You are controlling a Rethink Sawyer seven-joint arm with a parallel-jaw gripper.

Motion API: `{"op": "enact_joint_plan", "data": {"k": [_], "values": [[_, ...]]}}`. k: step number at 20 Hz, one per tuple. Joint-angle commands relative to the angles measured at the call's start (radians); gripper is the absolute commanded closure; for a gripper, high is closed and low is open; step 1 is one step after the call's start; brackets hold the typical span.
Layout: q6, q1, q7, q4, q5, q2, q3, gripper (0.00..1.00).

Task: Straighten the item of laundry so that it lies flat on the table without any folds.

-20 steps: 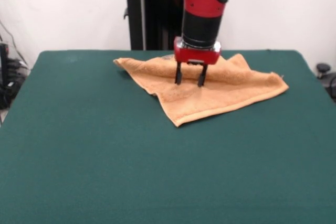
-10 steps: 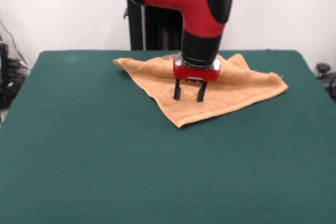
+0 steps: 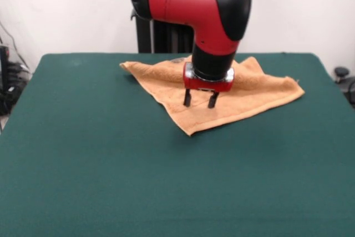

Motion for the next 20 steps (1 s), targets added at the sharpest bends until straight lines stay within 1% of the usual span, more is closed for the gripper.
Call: {"op": "enact_joint_plan", "data": {"k": [1,2,3,6,16,17,19,20], "values": [[-0.221,0.017,0.174,-0.139,0.023,0.181,0.087,0.0],[-0.246,0.019,0.174,-0.135,0.009,0.181,0.084,0.0],[-0.282,0.027,0.185,-0.128,-0.006,0.18,0.072,1.0],[-0.332,0.039,0.2,-0.124,-0.017,0.18,0.058,1.0],[-0.372,0.011,0.186,-0.08,-0.022,0.164,0.084,1.0],[-0.383,0.007,0.188,-0.074,-0.022,0.163,0.086,1.0],[-0.393,-0.026,0.179,-0.053,-0.012,0.165,0.122,1.0],[-0.445,-0.029,0.187,-0.053,-0.02,0.171,0.123,1.0]]}}
